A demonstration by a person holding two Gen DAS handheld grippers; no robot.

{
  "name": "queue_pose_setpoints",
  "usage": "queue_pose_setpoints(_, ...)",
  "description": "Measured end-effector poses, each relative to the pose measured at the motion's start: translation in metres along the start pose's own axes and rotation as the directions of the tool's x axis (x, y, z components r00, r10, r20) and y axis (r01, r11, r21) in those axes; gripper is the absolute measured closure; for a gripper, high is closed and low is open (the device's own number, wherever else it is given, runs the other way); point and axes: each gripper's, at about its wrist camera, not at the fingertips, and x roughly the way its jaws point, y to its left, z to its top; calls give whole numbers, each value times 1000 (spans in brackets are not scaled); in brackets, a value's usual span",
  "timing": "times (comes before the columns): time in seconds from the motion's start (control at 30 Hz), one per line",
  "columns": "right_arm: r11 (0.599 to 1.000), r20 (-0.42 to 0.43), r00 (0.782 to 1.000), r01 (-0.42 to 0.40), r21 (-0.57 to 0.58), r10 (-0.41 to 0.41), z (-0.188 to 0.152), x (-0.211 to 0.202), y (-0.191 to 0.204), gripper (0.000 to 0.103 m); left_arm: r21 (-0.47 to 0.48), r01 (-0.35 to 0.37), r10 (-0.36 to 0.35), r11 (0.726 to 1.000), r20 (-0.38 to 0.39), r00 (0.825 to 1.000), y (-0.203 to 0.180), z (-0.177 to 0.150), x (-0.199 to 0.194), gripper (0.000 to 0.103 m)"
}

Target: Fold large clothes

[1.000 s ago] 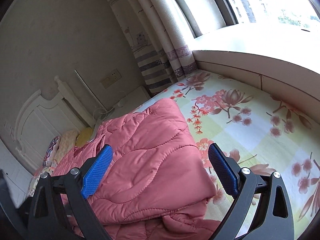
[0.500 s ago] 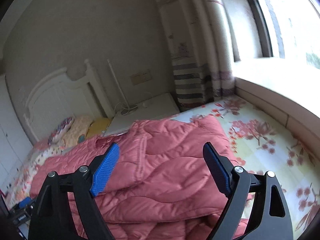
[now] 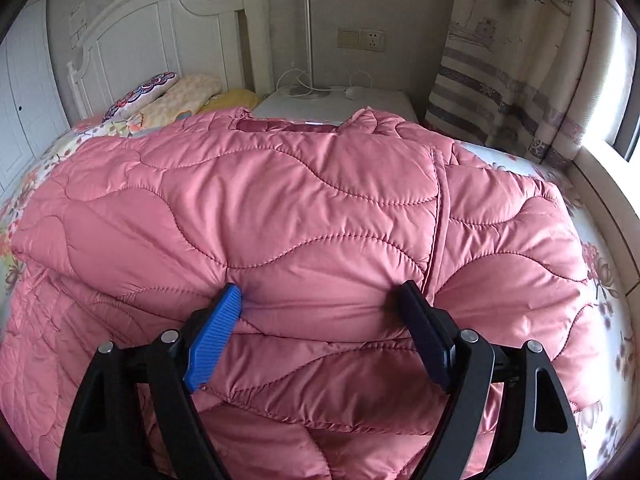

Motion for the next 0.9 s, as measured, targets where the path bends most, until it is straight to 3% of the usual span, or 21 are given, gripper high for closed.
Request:
queue_pose_setpoints(0.13, 1000, 3, 1000, -7, 7, 7, -2, -2, -2, 24, -3, 101, -101, 995, -152, 983, 5, -25, 55, 4)
queue_pose_setpoints(0.23, 1000, 2, 1000, -12, 12, 12, -1, 0, -3, 23, 52, 50, -34, 997, -280, 960, 9, -61, 99, 8)
queue_pose_setpoints(0.33, 1000, 2, 1000, -12, 9, 12, -1, 2, -3, 23, 84, 40, -13, 996, -299, 954, 8, -60, 105, 7)
queue_pose_setpoints(0.4, 1000, 3, 1000, -15, 12, 15, -1, 2, -4, 22, 19, 83, -73, 996, -311, 948, 13, -41, 99, 8)
queue_pose_setpoints(0.47, 1000, 2, 1000, -20, 17, 20, -1, 2, -5, 22, -64, 142, -153, 988, -245, 957, 24, -8, 88, 8)
queue_pose_setpoints(0.57, 1000, 2, 1000, -20, 16, 20, -1, 2, -5, 22, -89, 108, -123, 990, -191, 974, 34, 28, 94, 8)
queue_pose_setpoints(0.67, 1000, 2, 1000, -22, 18, 22, -1, 2, -5, 22, -99, 103, -128, 990, -288, 949, 39, 25, 133, 8)
queue_pose_setpoints(0.77, 999, 2, 1000, -25, 20, 25, -1, 2, -6, 22, -58, 60, -77, 997, -375, 924, 40, -4, 172, 8)
queue_pose_setpoints(0.8, 999, 2, 1000, -29, 20, 29, 0, 2, -7, 21, -18, 52, -55, 998, -350, 935, 37, -6, 171, 7)
queue_pose_setpoints(0.9, 999, 2, 1000, -30, 20, 30, -1, 2, -6, 21, 31, 17, -5, 999, -371, 929, 26, 1, 169, 7)
